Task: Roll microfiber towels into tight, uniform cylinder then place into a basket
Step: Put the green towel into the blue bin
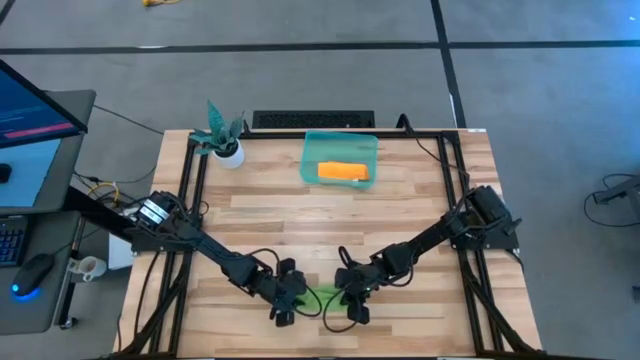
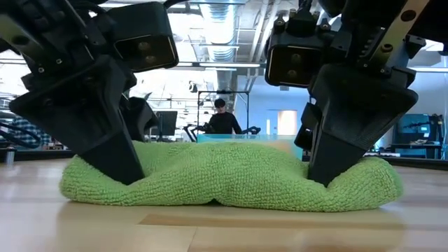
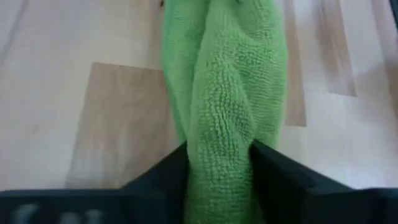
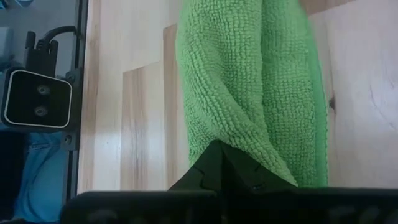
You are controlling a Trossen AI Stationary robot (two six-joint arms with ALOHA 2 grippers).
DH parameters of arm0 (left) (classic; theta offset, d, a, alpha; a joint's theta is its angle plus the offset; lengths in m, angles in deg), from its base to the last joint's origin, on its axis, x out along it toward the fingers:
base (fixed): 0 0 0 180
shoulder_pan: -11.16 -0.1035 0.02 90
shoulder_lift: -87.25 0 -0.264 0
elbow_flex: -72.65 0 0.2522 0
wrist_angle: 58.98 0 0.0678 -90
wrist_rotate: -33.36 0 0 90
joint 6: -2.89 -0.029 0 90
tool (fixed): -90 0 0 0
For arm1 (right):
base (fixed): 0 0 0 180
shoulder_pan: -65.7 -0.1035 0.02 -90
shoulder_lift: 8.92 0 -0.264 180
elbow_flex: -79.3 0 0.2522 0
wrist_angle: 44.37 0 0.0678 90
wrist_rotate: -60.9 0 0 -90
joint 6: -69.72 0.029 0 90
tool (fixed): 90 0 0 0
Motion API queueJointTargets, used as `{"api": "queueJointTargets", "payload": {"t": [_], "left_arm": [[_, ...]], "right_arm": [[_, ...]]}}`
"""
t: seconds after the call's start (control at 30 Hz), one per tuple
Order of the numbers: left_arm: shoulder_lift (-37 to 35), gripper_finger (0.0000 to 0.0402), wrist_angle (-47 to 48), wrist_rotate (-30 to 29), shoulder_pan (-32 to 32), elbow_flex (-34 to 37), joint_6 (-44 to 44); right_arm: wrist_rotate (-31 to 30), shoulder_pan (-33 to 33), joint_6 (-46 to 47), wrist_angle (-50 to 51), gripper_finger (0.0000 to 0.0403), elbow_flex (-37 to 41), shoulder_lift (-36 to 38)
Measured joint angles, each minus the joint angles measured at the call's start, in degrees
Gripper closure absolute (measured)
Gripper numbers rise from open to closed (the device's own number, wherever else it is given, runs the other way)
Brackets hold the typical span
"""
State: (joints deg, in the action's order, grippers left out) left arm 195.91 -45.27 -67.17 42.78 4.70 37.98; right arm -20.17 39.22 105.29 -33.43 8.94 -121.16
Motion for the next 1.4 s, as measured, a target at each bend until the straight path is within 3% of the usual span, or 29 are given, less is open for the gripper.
{"api": "queueJointTargets", "payload": {"t": [0.23, 0.43, 0.53, 0.63, 0.83, 1.0, 1.1, 1.27, 1.4], "left_arm": [[0.09, 0.0384, -0.88, 1.71, 0.0, 0.1, -0.96], [0.13, 0.0368, -0.88, 1.69, 0.02, 0.12, -0.98], [0.13, 0.037, -0.86, 2.05, -0.14, 0.13, -1.22], [0.13, 0.038, -0.83, 2.91, -0.45, 0.15, -1.42], [0.15, 0.0377, -1.12, 4.25, -1.31, 0.13, -0.67], [0.18, 0.0372, -1.12, 4.51, -1.44, 0.15, -0.06], [0.18, 0.0378, -1.18, 4.45, -1.44, 0.17, 0.08], [0.18, 0.0375, -1.21, 4.22, -1.46, 0.17, 1.03], [0.18, 0.0372, -1.23, 4.2, -1.46, 0.2, 1.09]], "right_arm": [[0.07, -0.02, 0.0, -0.71, 0.0337, -0.02, -0.06], [0.17, -0.37, 0.02, -1.15, 0.0271, -0.07, -0.04], [3.66, 0.32, 1.9, -1.19, 0.0245, -0.09, 0.55], [6.85, 1.11, 1.66, -0.61, 0.0232, 0.0, 1.3], [6.72, 1.11, -5.25, 7.25, 0.0232, 0.26, 7.15], [-0.48, 0.36, -8.65, 17.29, 0.0236, 0.62, 14.23], [-5.21, -1.02, -10.25, 18.33, 0.0236, 2.11, 18.5], [-12.97, -3.87, -9.65, 5.85, 0.0237, 8.18, 22.58], [-13.66, -4.82, -8.8, -2.94, 0.0238, 10.05, 20.89]]}}
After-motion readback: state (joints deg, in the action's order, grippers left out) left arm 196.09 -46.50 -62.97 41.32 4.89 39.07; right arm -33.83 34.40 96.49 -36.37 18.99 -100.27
